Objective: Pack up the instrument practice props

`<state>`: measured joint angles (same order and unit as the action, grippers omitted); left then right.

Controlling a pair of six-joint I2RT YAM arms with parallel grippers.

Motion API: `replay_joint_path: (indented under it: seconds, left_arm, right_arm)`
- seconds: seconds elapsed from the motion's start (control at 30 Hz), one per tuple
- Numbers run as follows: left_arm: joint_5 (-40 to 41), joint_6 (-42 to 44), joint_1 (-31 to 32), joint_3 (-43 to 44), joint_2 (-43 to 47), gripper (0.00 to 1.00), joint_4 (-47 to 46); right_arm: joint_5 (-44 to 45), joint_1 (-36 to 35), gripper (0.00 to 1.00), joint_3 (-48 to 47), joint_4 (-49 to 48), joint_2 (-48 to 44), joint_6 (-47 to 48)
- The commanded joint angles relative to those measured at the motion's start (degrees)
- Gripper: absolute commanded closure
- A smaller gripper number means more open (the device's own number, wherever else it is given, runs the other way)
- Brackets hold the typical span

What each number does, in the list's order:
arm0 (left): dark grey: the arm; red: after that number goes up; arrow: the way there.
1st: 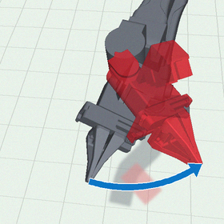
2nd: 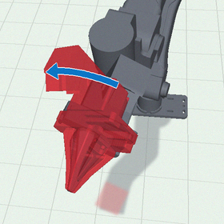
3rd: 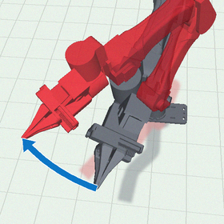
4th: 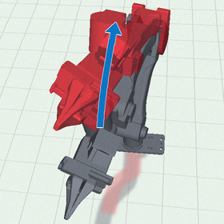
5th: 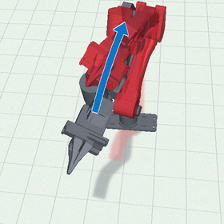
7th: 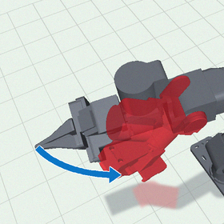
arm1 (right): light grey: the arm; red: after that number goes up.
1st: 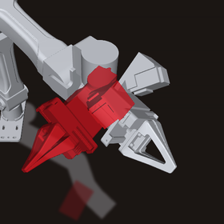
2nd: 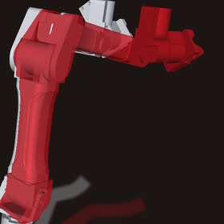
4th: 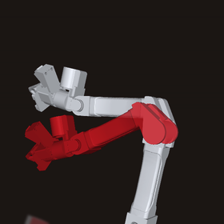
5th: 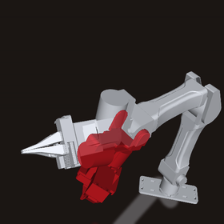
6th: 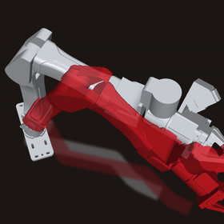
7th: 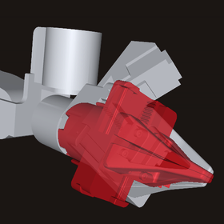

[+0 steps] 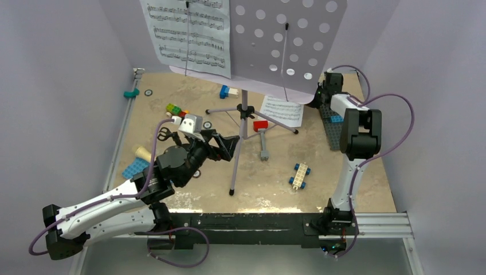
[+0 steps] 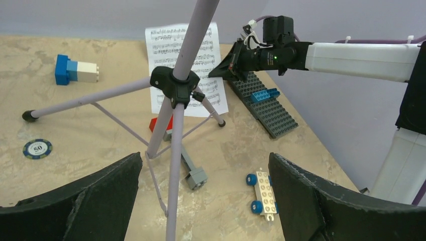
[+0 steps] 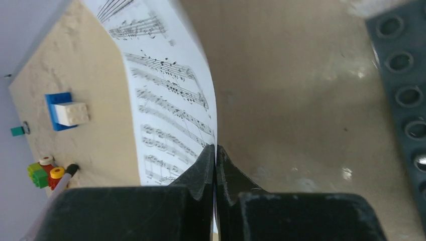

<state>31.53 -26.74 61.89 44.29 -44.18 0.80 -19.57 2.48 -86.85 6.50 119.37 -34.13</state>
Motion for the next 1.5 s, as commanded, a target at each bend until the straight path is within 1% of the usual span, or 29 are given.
replay_joint_path:
  seconds: [0.0, 0.13, 0.23, 0.27, 0.33, 0.37, 0.4, 0.47, 0.57, 0.67, 0.73, 0.83, 0.9, 0.97, 1.03, 1.07, 1.17, 1.23, 1.33, 1.47]
  left_arm:
    - [-1.2, -4.1, 0.0, -1.5, -0.1, 0.0, -1.2]
    - [-1.3, -4.9, 0.0, -1.7, -0.7, 0.0, -0.9]
    - [-1.0, -4.9, 0.0, -1.8, -0.5, 0.0, -0.9]
    - [-0.7, -4.9, 0.0, -1.8, -0.3, 0.0, 0.8]
    - [-0.4, -5.0, 0.0, -2.0, 0.1, 0.0, 1.4]
    - [-0.3, -5.0, 0.0, -2.1, 0.3, 0.0, 1.5]
    - [-0.3, -5.0, 0.0, -2.2, 0.5, 0.0, 1.6]
    - [-0.2, -5.1, 0.0, -2.1, 1.0, 0.0, 2.0]
    - [-0.6, -5.2, 0.0, -1.6, 1.5, 0.0, 2.8]
    - [-0.2, -5.3, 0.0, -0.6, 1.6, 0.0, 4.0]
    - [0.2, -5.1, -0.1, 0.0, 1.5, 0.0, 5.0]
    - [1.0, -5.1, -0.1, 1.1, 1.2, 0.0, 6.3]
    - [1.2, -5.0, -0.1, 1.7, 1.5, 0.0, 6.6]
    - [1.2, -4.8, -0.1, 2.5, 2.1, 0.0, 6.4]
    - [1.4, -4.0, -0.2, 3.5, 2.9, 0.0, 6.2]
    - [1.3, -3.4, -0.2, 4.0, 3.5, 0.0, 6.1]
    - [1.0, -1.8, -0.2, 4.9, 5.4, 0.0, 6.1]
    - [0.7, -0.8, -0.2, 5.0, 7.3, 0.0, 5.5]
    - [1.3, 0.4, -0.2, 4.7, 9.4, 0.01, 4.6]
    - [2.7, 3.1, -0.2, 5.6, 11.9, 0.01, 4.0]
  right_arm:
    - [-1.2, 1.3, 1.0, -3.4, 1.3, -2.2, -1.6]
    - [-0.9, 2.4, 1.0, -4.2, 3.7, -0.8, -2.5]
    - [0.5, 2.5, 1.0, -6.8, 7.5, 0.3, -1.8]
    - [0.7, 2.6, 0.92, -7.7, 8.5, 0.6, -1.6]
    - [1.3, 2.6, 0.69, -8.0, 9.6, 0.5, -1.3]
    - [1.6, 2.7, 0.6, -7.6, 9.5, -0.1, -1.3]
    - [2.1, 2.7, 0.52, -7.0, 9.3, -0.9, -1.4]
    - [2.6, 2.7, 0.41, -6.0, 8.9, -3.3, -1.8]
    - [4.3, 2.7, 0.35, -5.1, 9.2, -8.8, -2.2]
    - [8.0, 2.6, 0.3, -1.6, 8.7, -16.5, -2.3]
    - [10.5, 2.5, 0.28, 1.0, 9.0, -22.0, -2.3]
    - [13.8, 2.5, 0.28, 7.4, 8.4, -31.4, -3.5]
    - [14.4, 1.9, 0.28, 14.0, 5.5, -38.6, -5.0]
    - [16.0, -0.3, 0.29, 22.4, 1.5, -46.3, -6.4]
    - [19.1, -5.3, 0.3, 30.1, -1.6, -54.6, -6.7]
    - [21.5, -9.4, 0.3, 34.8, -3.1, -58.2, -6.3]
    - [28.1, -19.7, 0.32, 43.8, -6.1, -66.5, -4.6]
    - [30.3, -25.4, 0.34, 49.2, -8.1, -71.1, -4.4]
    - [31.0, -32.5, 0.37, 55.9, -11.1, -76.9, -2.3]
    - [33.6, -43.2, 0.37, 61.2, -12.9, -81.8, 4.3]
